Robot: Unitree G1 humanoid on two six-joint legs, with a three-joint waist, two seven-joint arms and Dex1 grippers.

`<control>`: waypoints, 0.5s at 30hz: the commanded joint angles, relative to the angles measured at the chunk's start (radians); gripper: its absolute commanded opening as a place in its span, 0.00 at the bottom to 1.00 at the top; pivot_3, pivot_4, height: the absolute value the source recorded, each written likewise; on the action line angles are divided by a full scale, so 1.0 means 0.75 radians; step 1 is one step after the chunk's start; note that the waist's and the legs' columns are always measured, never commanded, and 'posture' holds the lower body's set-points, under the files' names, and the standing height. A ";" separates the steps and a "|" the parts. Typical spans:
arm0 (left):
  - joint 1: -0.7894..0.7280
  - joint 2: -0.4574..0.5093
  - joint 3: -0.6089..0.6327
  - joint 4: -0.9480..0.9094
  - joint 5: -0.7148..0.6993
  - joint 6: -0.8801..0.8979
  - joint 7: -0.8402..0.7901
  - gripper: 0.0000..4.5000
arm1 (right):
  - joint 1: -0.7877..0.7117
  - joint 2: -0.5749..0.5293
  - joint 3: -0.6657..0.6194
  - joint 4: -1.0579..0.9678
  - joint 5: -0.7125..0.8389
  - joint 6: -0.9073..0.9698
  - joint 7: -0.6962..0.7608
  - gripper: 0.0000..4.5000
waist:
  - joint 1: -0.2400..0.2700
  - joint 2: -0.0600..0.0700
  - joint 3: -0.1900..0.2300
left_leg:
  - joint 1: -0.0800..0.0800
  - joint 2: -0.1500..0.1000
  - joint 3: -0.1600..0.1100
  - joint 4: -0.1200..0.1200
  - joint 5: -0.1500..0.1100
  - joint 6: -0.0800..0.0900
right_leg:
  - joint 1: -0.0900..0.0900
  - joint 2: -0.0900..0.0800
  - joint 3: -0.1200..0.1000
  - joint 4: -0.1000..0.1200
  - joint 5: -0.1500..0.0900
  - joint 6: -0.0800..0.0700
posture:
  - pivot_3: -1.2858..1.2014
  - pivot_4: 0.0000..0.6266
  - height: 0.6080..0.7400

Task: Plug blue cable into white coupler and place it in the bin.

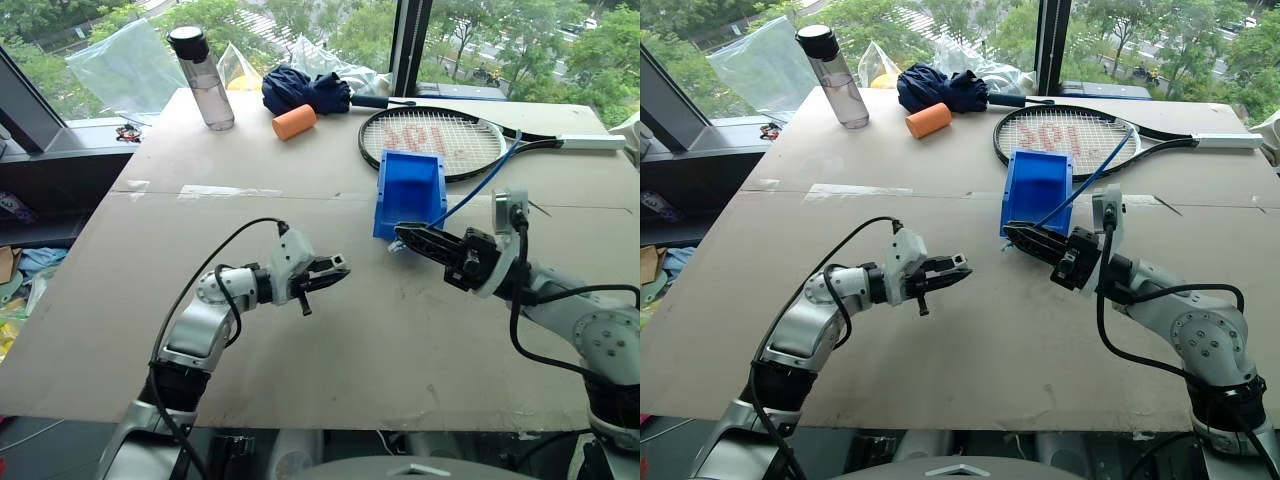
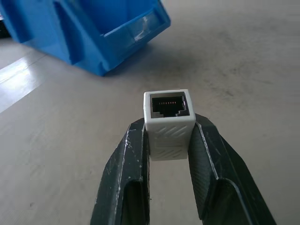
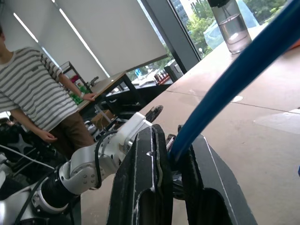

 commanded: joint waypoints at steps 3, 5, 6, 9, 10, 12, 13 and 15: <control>-0.129 -0.016 -0.064 0.125 0.018 -0.050 -0.136 0.12 | -0.094 -0.028 0.106 0.034 -0.234 -0.042 0.131 0.00 | -0.003 0.000 0.000 | 0.001 0.000 0.000 0.000 0.000 0.000 | 0.000 0.001 0.000 0.000 0.001 0.001 | 0.52 0.24 1.00; -0.168 -0.026 -0.079 0.191 0.035 -0.080 -0.165 0.12 | -0.116 -0.026 0.135 0.055 -0.295 -0.046 0.164 0.00 | -0.002 0.000 0.000 | 0.001 0.000 -0.001 0.000 0.000 0.000 | 0.000 0.002 0.000 0.001 0.001 0.001 | 0.52 0.24 1.00; -0.186 -0.029 -0.089 0.225 0.047 -0.100 -0.183 0.12 | -0.125 -0.023 0.146 0.062 -0.320 -0.045 0.177 0.00 | -0.001 0.000 0.000 | 0.000 0.000 -0.001 0.000 0.000 0.000 | 0.000 0.002 0.000 0.000 0.001 0.001 | 0.52 0.24 1.00; -0.227 -0.034 -0.111 0.308 0.075 -0.145 -0.241 0.12 | -0.144 -0.021 0.183 0.068 -0.403 -0.055 0.208 0.00 | 0.000 0.000 0.000 | -0.001 0.000 -0.001 0.001 0.000 0.000 | 0.000 0.002 -0.001 0.000 0.001 0.002 | 0.52 0.24 1.00; -0.236 -0.030 -0.119 0.330 0.085 -0.162 -0.264 0.12 | -0.144 -0.021 0.197 0.068 -0.434 -0.062 0.217 0.00 | 0.000 0.000 0.000 | -0.001 0.000 -0.001 0.001 0.000 0.000 | 0.000 0.002 -0.001 0.000 0.001 0.002 | 0.52 0.24 1.00; -0.265 -0.027 -0.131 0.379 0.101 -0.188 -0.304 0.12 | -0.138 -0.020 0.226 0.082 -0.506 -0.089 0.238 0.00 | 0.000 0.000 0.000 | -0.001 0.000 -0.002 0.001 0.000 0.000 | 0.000 0.002 -0.001 0.000 0.001 0.002 | 0.52 0.24 1.00; -0.279 -0.026 -0.134 0.403 0.108 -0.199 -0.320 0.12 | -0.136 -0.016 0.241 0.089 -0.540 -0.100 0.245 0.00 | 0.000 0.000 0.000 | -0.001 0.000 -0.002 0.001 0.000 0.000 | 0.000 0.002 -0.001 0.000 0.001 0.002 | 0.52 0.24 1.00; -0.304 -0.023 -0.139 0.439 0.119 -0.216 -0.354 0.12 | -0.144 0.003 0.282 0.109 -0.611 -0.128 0.254 0.00 | 0.000 0.000 0.000 | -0.001 0.000 -0.002 0.001 0.000 0.000 | 0.000 0.002 -0.002 0.000 0.001 0.002 | 0.52 0.24 1.00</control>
